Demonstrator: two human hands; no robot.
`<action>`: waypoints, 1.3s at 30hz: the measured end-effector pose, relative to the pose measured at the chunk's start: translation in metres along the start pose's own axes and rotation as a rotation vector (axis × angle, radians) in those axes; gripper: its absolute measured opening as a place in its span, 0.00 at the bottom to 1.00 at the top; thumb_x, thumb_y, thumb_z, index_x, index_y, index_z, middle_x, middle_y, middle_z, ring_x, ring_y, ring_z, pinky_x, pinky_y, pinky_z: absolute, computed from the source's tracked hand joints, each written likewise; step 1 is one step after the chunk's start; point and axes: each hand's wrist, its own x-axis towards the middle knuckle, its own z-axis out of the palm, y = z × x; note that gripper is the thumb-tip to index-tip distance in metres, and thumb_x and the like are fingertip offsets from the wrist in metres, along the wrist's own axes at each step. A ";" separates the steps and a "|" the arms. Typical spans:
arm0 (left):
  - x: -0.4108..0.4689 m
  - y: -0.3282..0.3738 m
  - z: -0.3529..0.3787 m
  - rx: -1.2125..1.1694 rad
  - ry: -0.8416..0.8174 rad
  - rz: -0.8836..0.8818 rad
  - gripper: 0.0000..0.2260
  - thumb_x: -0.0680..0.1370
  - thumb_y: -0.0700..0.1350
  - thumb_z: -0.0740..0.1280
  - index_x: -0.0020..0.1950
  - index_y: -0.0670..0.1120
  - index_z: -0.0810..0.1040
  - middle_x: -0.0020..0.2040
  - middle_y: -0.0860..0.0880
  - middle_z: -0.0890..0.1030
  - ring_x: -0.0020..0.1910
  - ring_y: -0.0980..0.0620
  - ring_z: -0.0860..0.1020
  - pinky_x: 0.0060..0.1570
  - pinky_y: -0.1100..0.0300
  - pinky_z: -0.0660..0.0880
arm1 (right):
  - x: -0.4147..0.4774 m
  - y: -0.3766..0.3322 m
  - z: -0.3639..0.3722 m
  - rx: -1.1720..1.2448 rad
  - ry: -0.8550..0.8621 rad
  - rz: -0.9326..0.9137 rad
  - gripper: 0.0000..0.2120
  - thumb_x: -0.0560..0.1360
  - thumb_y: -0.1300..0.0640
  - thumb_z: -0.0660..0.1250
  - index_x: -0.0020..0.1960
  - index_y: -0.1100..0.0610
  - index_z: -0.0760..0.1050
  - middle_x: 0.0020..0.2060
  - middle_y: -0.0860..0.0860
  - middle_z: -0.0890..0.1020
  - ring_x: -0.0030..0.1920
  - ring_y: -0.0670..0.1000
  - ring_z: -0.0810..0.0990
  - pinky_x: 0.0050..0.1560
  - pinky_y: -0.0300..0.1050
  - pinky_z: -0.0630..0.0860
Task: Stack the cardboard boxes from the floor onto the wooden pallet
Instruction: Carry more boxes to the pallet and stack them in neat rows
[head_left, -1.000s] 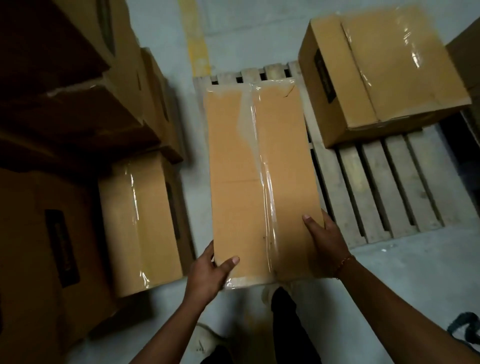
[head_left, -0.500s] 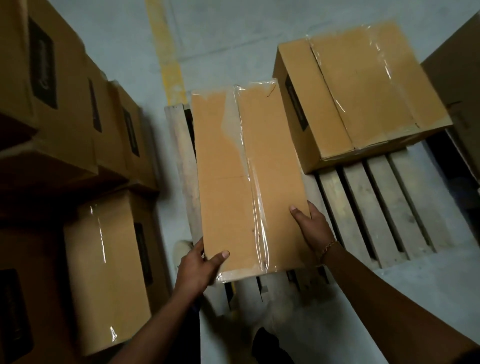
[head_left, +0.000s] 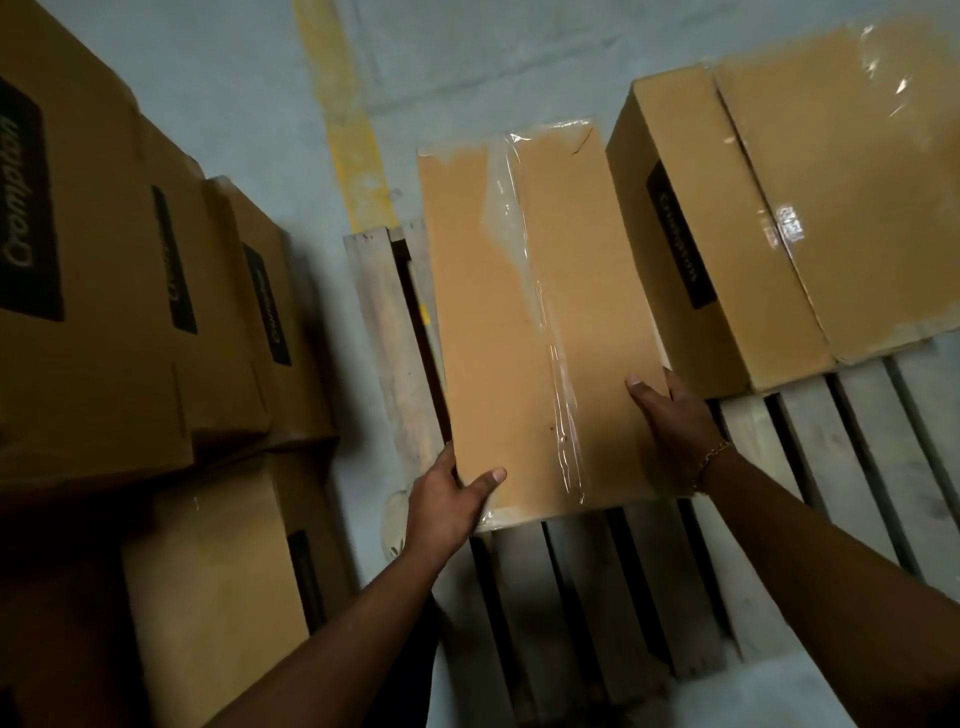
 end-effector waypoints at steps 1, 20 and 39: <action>0.010 0.001 0.002 -0.005 -0.003 -0.004 0.28 0.77 0.56 0.75 0.76 0.54 0.73 0.63 0.54 0.83 0.56 0.49 0.83 0.60 0.49 0.80 | 0.011 -0.003 0.002 -0.004 -0.003 0.001 0.26 0.78 0.37 0.67 0.71 0.48 0.74 0.62 0.50 0.81 0.63 0.58 0.78 0.67 0.65 0.75; 0.067 -0.009 0.069 0.107 0.005 -0.135 0.34 0.73 0.62 0.75 0.75 0.50 0.70 0.62 0.50 0.81 0.59 0.44 0.81 0.62 0.48 0.78 | 0.097 0.036 -0.014 -0.097 -0.152 -0.055 0.27 0.82 0.47 0.67 0.78 0.53 0.68 0.68 0.48 0.76 0.65 0.48 0.73 0.64 0.43 0.69; 0.123 0.037 0.105 -0.136 0.028 0.014 0.35 0.77 0.55 0.75 0.80 0.54 0.64 0.70 0.52 0.77 0.68 0.47 0.76 0.69 0.43 0.73 | 0.096 0.050 -0.062 -0.142 0.012 -0.123 0.22 0.82 0.59 0.66 0.75 0.55 0.70 0.57 0.42 0.76 0.57 0.44 0.76 0.56 0.36 0.71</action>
